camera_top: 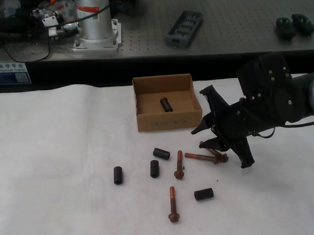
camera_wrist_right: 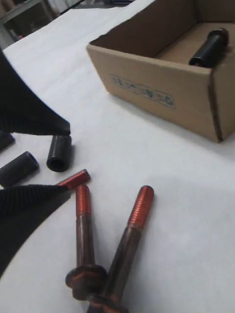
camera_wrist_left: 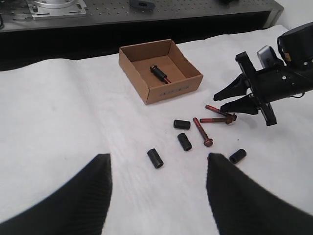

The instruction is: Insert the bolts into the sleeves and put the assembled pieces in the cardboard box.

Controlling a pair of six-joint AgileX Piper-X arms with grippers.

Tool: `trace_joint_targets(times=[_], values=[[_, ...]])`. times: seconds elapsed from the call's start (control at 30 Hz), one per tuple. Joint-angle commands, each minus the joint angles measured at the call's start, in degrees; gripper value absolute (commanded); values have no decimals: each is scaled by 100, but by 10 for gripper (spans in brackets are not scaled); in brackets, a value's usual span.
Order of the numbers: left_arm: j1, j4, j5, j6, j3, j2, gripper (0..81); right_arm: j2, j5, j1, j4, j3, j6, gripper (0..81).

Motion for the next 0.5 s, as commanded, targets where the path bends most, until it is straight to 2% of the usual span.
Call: trace_joint_targets(times=[0.0, 0.17, 0.33, 0.47], values=[[-16, -31, 0, -25, -21, 10, 420, 2, -266, 12, 27, -46, -251, 265], [-16, -31, 0, -25, -21, 10, 420, 2, -240, 12, 27, -46, -151, 265], [-16, -31, 0, -25, -21, 10, 420, -21, 229, 12, 95, -46, 459, 265], [-16, -31, 0, -25, -21, 10, 420, -21, 279, 12, 138, -46, 863, 265]])
